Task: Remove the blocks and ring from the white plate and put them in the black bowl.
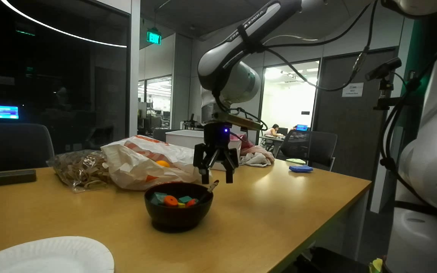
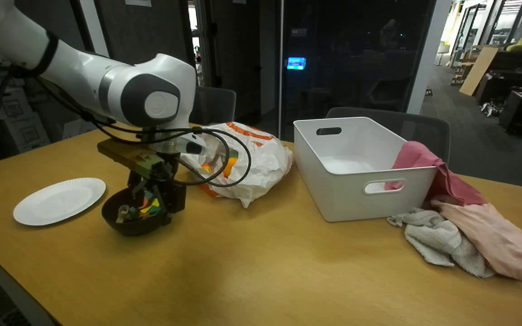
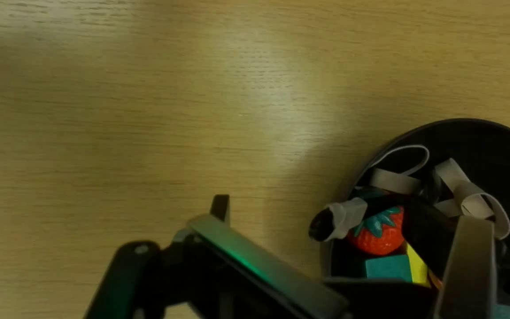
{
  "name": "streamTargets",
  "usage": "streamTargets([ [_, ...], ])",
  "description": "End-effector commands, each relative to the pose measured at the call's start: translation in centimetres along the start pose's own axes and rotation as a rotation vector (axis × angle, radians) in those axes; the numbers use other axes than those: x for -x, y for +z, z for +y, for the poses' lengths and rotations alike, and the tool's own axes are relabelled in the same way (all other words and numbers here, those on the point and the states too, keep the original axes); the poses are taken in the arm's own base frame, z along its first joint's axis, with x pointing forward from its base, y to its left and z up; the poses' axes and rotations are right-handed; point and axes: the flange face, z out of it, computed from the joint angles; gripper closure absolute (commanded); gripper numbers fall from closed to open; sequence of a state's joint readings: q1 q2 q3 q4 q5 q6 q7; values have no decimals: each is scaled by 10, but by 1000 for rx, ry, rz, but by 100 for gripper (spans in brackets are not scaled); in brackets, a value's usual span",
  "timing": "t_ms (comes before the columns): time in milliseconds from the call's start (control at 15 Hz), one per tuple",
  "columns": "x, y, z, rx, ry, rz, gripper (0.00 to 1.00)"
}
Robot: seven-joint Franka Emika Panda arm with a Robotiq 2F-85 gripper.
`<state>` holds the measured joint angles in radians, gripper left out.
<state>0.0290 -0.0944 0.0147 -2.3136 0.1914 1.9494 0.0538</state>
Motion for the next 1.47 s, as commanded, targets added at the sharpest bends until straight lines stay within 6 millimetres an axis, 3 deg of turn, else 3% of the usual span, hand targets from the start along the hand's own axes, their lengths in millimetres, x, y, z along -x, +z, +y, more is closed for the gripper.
streamTargets([
  [0, 2, 1, -2, -32, -51, -5, 3],
  [67, 1, 2, -2, -34, -60, -1, 19],
  [133, 1, 3, -2, -37, -67, 1, 28],
  [200, 1, 3, -2, -38, -76, 3, 30],
  [600, 4, 5, -4, -29, -121, 22, 78],
  [733, 4, 5, -7, -23, -135, 30, 90],
  [1400, 9, -17, -16, -62, -162, 101, 90],
])
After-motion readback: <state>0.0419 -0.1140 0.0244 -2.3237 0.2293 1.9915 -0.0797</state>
